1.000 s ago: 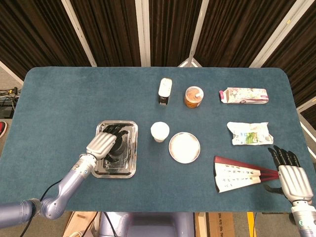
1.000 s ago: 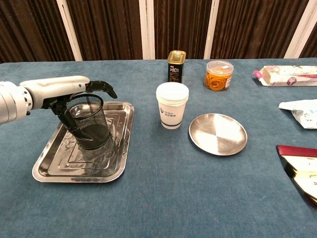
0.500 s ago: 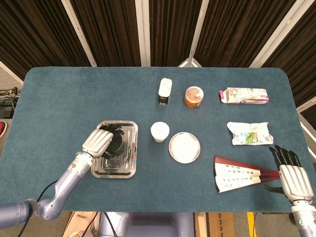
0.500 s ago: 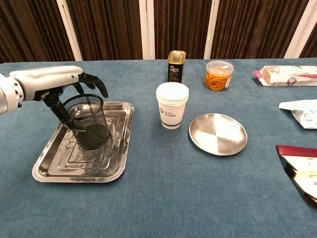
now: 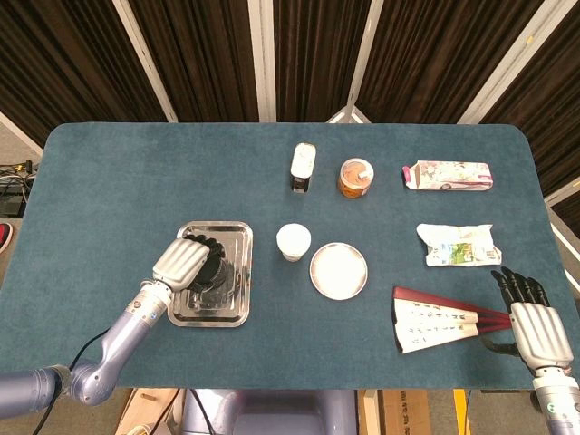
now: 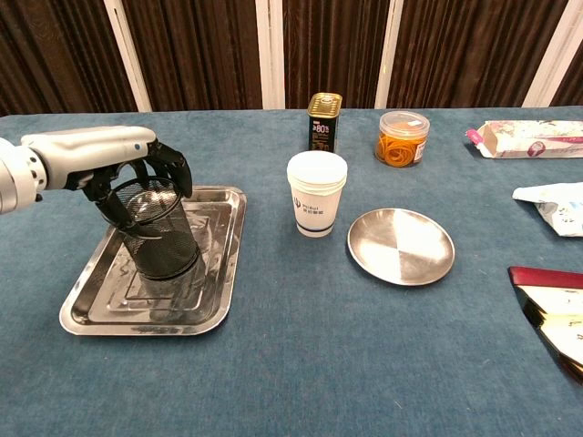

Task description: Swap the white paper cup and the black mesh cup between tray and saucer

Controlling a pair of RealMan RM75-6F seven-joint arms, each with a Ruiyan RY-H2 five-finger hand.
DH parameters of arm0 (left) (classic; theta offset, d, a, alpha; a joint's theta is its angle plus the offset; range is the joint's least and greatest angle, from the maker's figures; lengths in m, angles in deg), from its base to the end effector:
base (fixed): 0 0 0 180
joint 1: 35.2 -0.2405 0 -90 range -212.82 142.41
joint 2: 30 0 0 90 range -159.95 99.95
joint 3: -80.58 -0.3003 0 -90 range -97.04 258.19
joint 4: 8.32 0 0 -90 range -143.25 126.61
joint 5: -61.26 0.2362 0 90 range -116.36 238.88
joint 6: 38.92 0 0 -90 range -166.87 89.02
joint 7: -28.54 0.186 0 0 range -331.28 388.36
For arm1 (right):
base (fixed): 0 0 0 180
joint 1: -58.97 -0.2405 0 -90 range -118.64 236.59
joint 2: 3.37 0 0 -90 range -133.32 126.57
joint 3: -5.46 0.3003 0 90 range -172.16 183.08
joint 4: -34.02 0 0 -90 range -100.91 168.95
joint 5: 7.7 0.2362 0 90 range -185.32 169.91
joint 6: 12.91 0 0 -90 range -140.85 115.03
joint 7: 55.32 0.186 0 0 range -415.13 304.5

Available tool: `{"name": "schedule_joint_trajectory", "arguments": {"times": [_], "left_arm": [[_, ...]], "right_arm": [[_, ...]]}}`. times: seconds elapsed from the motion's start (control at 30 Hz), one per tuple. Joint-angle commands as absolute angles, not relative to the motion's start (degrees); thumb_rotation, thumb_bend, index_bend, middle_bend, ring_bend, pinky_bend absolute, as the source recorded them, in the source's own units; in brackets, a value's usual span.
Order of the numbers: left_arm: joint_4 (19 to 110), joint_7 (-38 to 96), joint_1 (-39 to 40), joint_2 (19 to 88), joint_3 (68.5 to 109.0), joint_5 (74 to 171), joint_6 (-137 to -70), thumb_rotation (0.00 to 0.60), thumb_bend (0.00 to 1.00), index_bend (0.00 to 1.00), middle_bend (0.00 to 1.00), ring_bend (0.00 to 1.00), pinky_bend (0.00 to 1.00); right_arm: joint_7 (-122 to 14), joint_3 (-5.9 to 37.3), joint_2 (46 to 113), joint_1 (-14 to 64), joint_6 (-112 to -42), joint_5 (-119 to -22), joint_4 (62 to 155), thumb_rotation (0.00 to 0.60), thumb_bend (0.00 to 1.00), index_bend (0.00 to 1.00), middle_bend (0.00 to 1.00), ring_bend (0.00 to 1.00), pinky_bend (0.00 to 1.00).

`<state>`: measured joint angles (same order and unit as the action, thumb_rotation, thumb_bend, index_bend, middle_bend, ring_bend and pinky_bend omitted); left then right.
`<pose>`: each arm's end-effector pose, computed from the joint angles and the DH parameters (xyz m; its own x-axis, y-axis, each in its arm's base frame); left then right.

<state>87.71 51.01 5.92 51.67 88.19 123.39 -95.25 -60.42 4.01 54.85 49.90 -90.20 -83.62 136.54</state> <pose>-0.1670 0.3865 -0.0312 0.4499 0.3020 0.8405 0.8622 -0.3921 -0.3206 -0.3592 -0.2283 0.1479 0.3846 -0.2002 0.9011 -0.9096 0.0841 0.4069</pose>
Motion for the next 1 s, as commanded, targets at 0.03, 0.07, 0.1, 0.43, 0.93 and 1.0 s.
{"name": "schedule_joint_trajectory", "arguments": {"times": [0.03,0.07,0.1,0.43,0.93,1.0], "left_arm": [[87.5,49.7,5.4,51.6,88.5,124.7,-96.6,0.6,0.51,0.47,0.4,0.36,0.4],[87.6,49.4,5.3,51.5,88.5,125.0,-96.8,0.6,0.51,0.47,0.4,0.36,0.4],[87.8,49.1,5.2,51.3,88.7,125.2,-97.1,0.6,0.51,0.47,0.4,0.36,0.4],[96.1,45.9,7.5,50.3,90.7,127.3,-94.6,0.6,0.5,0.47,0.38,0.36,0.39],[97.2,64.9,16.5,63.4,93.1,114.0,-97.7,0.6,0.49,0.47,0.36,0.36,0.39],[96.2,65.2,17.4,64.9,93.4,113.3,-97.8,0.6,0.49,0.47,0.36,0.36,0.39]], "right_arm": [[-60.4,4.2,54.8,50.0,-90.1,-83.5,136.6,0.6,0.0,0.0,0.0,0.0,0.0],[-60.4,4.3,54.8,50.1,-90.0,-83.4,136.6,0.6,0.0,0.0,0.0,0.0,0.0],[-60.4,4.4,54.8,50.1,-89.9,-83.3,136.6,0.6,0.0,0.0,0.0,0.0,0.0],[-59.5,5.6,54.5,50.6,-89.5,-82.7,136.4,0.6,0.0,0.0,0.0,0.0,0.0],[-57.4,6.6,53.6,51.6,-89.9,-83.1,135.6,0.6,0.0,0.0,0.0,0.0,0.0],[-57.2,6.8,53.6,51.7,-89.9,-83.1,135.5,0.6,0.0,0.0,0.0,0.0,0.0]]}}
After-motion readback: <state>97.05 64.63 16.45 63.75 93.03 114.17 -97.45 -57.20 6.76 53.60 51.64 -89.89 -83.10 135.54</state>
